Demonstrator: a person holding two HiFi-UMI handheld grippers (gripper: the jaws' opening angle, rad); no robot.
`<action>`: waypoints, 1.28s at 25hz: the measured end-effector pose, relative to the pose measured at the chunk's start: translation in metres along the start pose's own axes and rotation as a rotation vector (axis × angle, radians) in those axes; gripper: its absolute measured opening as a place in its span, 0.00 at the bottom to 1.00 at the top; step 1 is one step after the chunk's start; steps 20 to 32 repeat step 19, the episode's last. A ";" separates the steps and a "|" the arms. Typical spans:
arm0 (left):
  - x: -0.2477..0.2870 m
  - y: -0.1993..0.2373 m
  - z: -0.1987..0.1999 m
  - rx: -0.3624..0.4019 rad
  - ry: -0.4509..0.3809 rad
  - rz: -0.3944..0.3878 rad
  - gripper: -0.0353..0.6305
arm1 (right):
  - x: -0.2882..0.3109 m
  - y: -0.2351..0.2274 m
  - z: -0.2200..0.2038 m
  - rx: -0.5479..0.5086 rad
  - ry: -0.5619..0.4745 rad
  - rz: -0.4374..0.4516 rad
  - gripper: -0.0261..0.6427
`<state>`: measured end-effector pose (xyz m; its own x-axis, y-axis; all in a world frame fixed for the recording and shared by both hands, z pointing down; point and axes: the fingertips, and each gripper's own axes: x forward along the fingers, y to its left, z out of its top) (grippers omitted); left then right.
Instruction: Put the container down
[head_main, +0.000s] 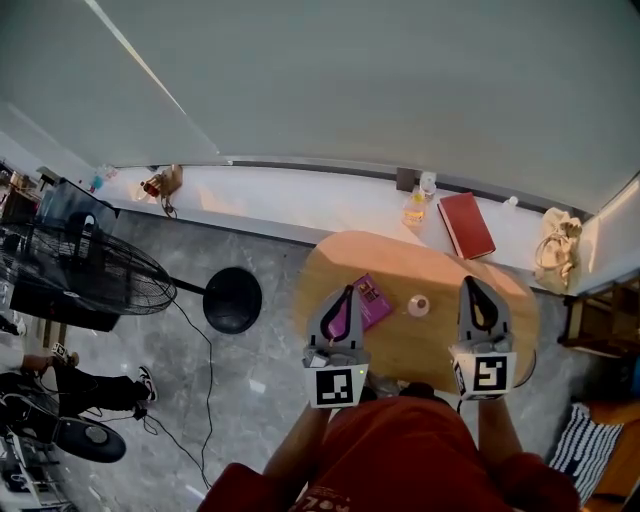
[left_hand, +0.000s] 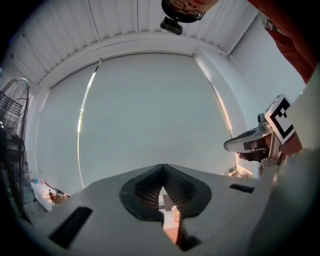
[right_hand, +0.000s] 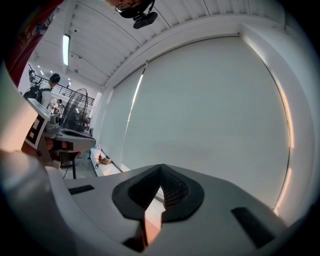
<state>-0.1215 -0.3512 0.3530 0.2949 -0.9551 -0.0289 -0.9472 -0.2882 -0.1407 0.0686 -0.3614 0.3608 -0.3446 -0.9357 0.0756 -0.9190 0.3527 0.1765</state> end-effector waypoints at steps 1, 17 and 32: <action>0.000 -0.001 -0.001 0.002 0.003 0.001 0.06 | 0.000 0.000 -0.002 0.001 0.002 0.001 0.03; -0.004 -0.012 0.000 -0.008 0.016 0.014 0.06 | -0.009 -0.009 -0.011 0.012 0.043 -0.001 0.03; -0.003 -0.013 0.001 -0.015 0.014 0.019 0.06 | -0.009 -0.010 -0.011 0.018 0.040 -0.002 0.03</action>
